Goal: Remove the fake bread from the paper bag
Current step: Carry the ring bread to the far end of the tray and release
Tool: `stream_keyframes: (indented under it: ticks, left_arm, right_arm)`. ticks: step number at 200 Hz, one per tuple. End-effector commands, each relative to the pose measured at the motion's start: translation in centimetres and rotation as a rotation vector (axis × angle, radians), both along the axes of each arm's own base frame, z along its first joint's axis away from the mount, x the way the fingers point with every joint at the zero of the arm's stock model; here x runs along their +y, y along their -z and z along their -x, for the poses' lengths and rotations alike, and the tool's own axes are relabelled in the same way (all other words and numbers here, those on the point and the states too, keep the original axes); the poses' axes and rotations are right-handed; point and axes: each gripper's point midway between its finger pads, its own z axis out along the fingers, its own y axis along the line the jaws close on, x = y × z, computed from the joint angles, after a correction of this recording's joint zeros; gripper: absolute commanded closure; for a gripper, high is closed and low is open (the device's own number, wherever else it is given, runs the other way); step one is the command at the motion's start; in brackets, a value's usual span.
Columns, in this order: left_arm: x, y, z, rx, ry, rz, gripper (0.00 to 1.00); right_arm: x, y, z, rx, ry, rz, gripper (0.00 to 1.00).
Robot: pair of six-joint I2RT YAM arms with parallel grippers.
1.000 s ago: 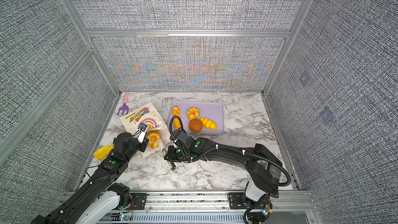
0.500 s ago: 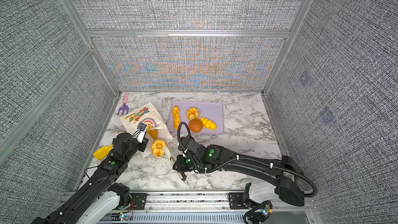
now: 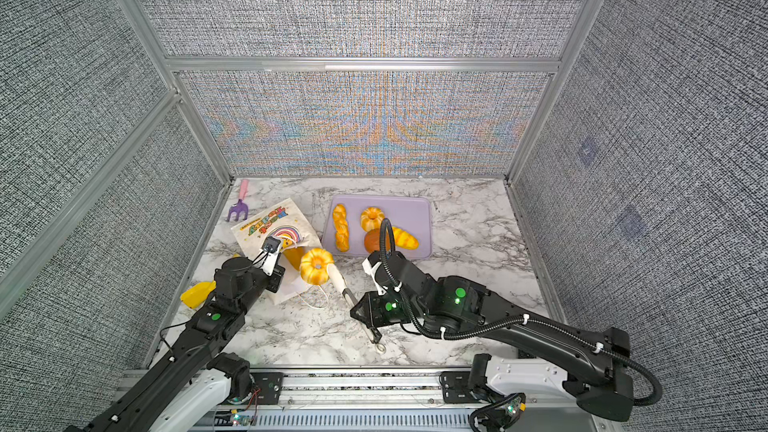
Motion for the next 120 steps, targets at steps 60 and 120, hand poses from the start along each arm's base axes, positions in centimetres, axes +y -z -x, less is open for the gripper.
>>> stream_keyframes:
  ticks: [60,120]
  left_arm:
    - [0.0,-0.3,-0.1,-0.011,0.001,0.005,1.00]
    - [-0.3,0.0,0.1,-0.001,0.019,0.008,1.00]
  right_arm:
    - [-6.3,-4.7,-9.1,-0.138,0.212,-0.033,1.00]
    - [-9.2,-1.4,-18.5,-0.096,0.295,0.060,1.00]
